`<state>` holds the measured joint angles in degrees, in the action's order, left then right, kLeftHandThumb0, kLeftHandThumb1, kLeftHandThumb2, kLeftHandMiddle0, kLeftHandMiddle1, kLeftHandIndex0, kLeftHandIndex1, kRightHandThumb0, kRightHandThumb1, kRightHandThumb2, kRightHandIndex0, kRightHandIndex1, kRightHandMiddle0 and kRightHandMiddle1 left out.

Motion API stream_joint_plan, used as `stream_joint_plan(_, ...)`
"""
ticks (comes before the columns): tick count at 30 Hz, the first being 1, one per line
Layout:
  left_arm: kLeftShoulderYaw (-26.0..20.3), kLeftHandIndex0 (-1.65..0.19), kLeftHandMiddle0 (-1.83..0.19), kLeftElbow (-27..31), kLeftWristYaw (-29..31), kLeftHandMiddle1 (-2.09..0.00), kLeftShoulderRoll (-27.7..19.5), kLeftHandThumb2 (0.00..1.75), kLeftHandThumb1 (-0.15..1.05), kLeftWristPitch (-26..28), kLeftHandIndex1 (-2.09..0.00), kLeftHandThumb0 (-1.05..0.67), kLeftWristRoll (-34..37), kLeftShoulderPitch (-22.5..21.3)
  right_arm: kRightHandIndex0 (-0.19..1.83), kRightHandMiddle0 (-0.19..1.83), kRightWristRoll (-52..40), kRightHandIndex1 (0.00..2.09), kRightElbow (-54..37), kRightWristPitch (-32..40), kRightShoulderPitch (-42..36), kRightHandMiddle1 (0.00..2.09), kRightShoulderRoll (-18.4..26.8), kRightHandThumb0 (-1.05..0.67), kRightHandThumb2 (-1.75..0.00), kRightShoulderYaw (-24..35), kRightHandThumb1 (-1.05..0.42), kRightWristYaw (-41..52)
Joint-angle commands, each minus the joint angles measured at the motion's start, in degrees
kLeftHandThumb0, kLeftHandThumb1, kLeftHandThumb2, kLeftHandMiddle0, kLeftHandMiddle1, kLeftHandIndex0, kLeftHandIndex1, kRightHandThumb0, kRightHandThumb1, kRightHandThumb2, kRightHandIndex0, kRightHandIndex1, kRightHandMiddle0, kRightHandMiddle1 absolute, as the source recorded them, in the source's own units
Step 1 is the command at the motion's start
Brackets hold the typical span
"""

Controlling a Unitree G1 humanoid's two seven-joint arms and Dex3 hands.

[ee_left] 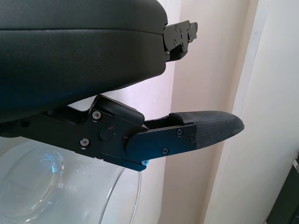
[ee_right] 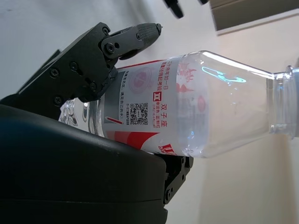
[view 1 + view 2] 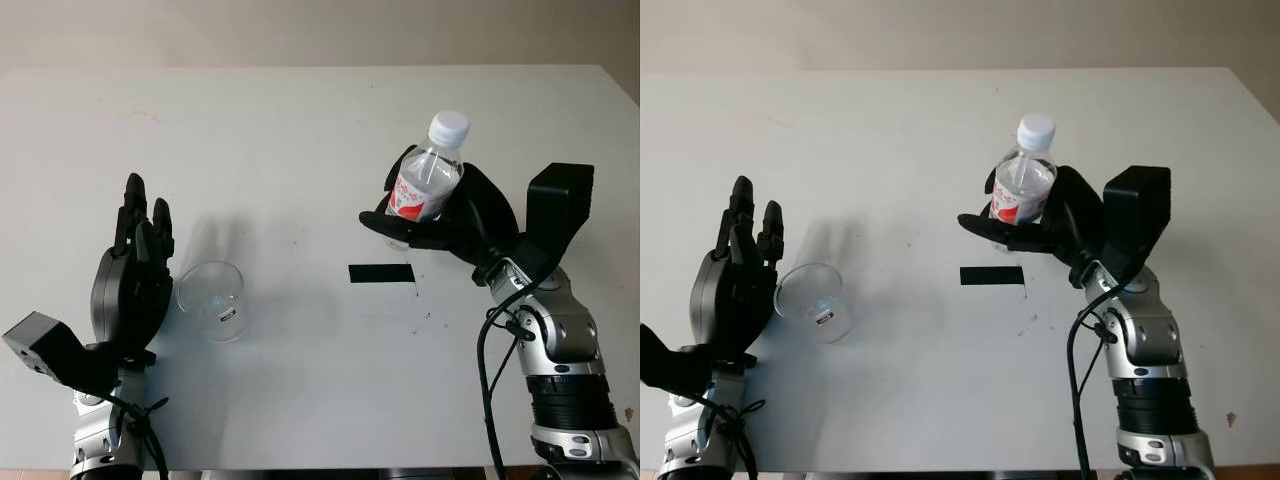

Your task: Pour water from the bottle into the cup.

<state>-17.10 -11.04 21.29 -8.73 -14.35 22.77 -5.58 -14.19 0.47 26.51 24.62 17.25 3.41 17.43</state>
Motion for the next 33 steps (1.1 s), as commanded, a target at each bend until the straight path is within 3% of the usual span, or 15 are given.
stream_joint_plan(1,0.1,0.19,0.19,-1.8,-0.2,0.00,1.3,0.57,1.05,0.7,0.00,-0.79,0.1,3.0,1.14,0.61,0.5,2.09,-1.4,1.2,-0.2,2.09,0.1,-0.35,-0.41,-0.4,-1.05,-0.3)
stream_joint_plan(16,-0.1,0.19,0.19,-0.7,-0.8,0.00,0.8,0.57,1.05,1.0,0.00,-0.82,0.0,3.6,1.33,0.73,1.5,2.09,2.6,-1.3,-3.2,2.09,-4.4,-0.36,-0.45,-1.7,-1.05,0.2)
stream_joint_plan(33,-0.8,0.19,0.19,-1.2,0.1,0.00,0.0,0.59,1.05,1.0,0.00,-0.80,0.6,3.3,1.29,0.79,3.8,2.09,8.9,-12.1,-6.0,2.09,-9.1,-0.43,-0.46,-2.8,-1.05,-0.3)
